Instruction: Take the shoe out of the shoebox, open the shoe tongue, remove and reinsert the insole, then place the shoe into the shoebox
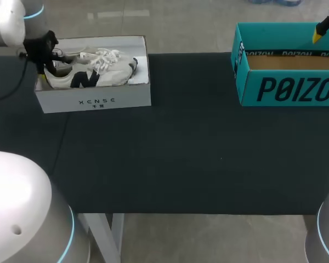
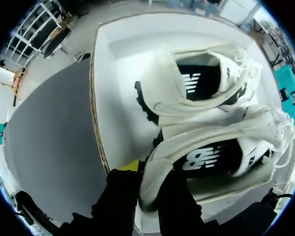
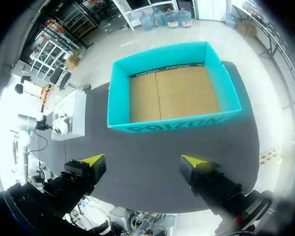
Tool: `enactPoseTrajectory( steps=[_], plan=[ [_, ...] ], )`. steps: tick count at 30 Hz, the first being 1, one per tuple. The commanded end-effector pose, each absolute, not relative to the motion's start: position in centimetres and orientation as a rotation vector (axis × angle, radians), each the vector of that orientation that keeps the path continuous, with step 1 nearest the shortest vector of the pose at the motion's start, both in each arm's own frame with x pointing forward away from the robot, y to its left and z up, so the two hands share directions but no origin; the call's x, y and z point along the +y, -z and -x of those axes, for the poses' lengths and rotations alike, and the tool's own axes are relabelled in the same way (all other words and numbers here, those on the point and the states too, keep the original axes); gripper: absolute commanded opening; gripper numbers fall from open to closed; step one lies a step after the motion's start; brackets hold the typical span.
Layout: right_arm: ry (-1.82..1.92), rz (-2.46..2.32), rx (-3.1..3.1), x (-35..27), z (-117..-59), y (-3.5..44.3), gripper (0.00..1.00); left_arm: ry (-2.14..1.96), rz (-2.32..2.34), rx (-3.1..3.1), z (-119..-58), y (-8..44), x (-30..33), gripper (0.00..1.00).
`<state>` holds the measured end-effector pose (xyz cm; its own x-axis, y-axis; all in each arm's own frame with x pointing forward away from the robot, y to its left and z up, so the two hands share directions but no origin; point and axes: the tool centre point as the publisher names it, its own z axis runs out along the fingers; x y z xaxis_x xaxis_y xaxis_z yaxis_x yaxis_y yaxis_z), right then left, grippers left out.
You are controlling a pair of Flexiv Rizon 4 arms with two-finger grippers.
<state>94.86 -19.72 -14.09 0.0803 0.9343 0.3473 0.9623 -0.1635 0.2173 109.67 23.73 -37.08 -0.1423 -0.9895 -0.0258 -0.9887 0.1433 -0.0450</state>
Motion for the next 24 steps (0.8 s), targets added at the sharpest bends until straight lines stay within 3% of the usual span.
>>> enactPoseTrajectory(
  steps=[1, 15, 24],
  plan=[
    [0.634, 2.26, -1.987, -19.7, -94.9, 14.1, 1.0, 0.038, 1.97, 2.393, -109.5, 34.2, 23.5, 0.0],
    [0.634, 2.26, -1.987, -19.7, -94.9, 14.1, 1.0, 0.059, 2.048, 2.262, -107.3, 23.3, 21.1, 0.0],
    [0.634, 2.26, -1.987, -19.7, -94.9, 14.1, 1.0, -0.009, 1.948, 2.254, -104.1, 20.3, 15.5, 0.0]
  ],
)
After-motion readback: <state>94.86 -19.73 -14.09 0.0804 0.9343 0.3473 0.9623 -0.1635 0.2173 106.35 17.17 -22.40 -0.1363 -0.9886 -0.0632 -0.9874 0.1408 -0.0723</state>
